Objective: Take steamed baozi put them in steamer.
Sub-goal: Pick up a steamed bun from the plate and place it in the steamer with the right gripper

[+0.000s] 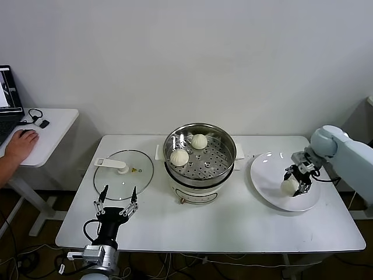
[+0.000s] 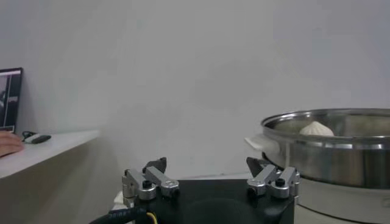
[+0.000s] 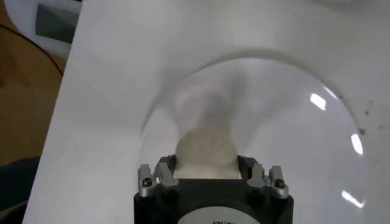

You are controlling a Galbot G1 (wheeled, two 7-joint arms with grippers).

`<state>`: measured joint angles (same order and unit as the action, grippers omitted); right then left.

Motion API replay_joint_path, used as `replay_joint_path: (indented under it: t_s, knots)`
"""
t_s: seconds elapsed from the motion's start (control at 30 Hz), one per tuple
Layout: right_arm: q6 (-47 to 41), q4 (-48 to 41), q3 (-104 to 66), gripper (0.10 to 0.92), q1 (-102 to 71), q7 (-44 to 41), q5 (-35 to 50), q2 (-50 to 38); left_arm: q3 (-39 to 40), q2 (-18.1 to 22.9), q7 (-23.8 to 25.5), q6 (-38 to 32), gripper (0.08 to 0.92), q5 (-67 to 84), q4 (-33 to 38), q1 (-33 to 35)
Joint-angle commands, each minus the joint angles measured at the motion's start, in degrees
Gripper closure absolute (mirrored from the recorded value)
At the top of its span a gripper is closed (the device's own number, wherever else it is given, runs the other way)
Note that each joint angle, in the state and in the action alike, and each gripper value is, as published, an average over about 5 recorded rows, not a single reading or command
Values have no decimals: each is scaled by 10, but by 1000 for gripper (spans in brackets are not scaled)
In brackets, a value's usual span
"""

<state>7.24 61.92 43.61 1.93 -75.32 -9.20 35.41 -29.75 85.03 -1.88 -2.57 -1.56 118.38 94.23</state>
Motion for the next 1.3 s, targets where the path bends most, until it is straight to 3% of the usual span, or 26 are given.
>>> replay_joint_path:
  t_s: [0.03, 0.2, 0.47, 0.87, 1.3]
  knots:
    - [-3, 95, 152, 355, 201, -11, 116, -34, 3, 0, 1, 0, 177, -3, -1, -4]
    - [5, 136, 228, 355, 309, -17, 161, -16, 3, 0, 1, 1, 177, -3, 1, -4]
    - [40, 183, 276, 355, 405, -23, 160, 53, 1, 1, -1, 3, 177, -2, 9, -3]
    - [109, 234, 236, 355, 397, -27, 28, 185, 2, 3, -13, 10, 177, 0, 16, -2]
    - [131, 192, 217, 355, 300, -23, -45, 297, -2, 3, -15, 12, 177, 1, 19, 0]
